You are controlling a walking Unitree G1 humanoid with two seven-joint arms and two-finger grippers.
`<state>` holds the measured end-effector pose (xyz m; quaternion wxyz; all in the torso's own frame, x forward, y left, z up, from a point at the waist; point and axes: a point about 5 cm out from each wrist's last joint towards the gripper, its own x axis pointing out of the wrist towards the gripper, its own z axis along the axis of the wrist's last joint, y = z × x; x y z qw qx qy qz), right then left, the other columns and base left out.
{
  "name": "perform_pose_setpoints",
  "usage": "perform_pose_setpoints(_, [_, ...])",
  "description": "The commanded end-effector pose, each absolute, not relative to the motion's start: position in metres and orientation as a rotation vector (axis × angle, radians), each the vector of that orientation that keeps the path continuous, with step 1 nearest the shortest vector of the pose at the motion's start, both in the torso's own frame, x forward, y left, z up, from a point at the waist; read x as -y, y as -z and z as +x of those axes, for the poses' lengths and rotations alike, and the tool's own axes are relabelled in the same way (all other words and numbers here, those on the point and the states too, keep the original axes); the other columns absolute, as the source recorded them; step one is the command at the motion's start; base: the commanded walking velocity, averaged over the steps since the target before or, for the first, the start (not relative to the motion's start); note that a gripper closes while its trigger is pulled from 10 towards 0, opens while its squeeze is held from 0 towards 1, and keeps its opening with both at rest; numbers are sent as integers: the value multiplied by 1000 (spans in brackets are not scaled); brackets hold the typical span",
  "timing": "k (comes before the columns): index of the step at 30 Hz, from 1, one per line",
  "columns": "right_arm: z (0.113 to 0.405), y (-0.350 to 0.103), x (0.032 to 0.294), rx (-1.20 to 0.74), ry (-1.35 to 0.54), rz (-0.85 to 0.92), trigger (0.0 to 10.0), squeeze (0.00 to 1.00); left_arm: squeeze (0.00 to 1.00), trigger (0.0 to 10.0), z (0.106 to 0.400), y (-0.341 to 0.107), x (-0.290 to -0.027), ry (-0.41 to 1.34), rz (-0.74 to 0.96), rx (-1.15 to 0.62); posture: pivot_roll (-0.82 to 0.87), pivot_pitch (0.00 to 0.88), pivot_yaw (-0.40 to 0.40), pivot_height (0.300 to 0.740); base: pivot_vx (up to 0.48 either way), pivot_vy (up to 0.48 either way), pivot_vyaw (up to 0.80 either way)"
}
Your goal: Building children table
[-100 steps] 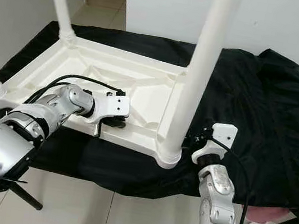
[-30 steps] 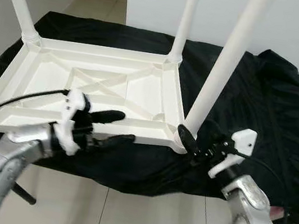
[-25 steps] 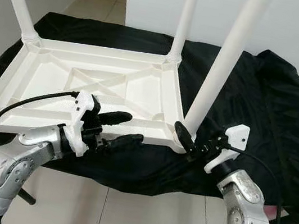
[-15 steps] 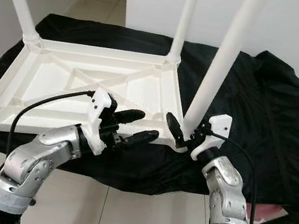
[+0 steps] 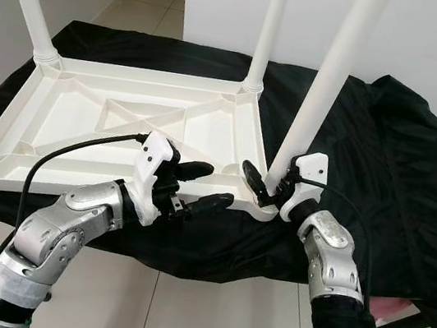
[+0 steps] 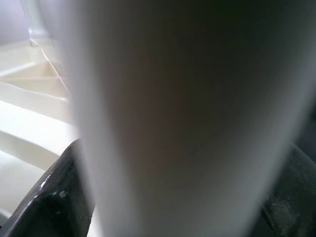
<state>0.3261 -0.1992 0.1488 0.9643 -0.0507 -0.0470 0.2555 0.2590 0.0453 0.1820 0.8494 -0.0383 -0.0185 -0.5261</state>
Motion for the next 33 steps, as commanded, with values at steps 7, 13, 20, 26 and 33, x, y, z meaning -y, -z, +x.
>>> perform_pose_setpoints(7, [328,-142,207,67,-538,-149,4431,0,0,10000,256,-172,-41,1108,-52,22,-43,0,-39,740,0,0,0])
perform_pose_setpoints(13, [328,-137,213,48,-507,-145,0,0,0,10000,258,-167,-44,1106,-3,2,-47,0,-33,740,0,0,0])
perform_pose_setpoints(20, [325,-129,213,39,-386,-52,10000,0,0,10000,259,-161,-46,1088,93,9,-47,0,-30,740,0,0,0])
perform_pose_setpoints(26, [318,-126,204,70,-203,14,10000,0,0,10000,263,-163,-49,1051,71,41,-52,0,-29,740,0,0,0])
perform_pose_setpoints(33, [307,-113,192,30,58,112,10000,0,0,10000,264,-166,-43,1047,39,64,-59,0,-30,740,0,0,0])
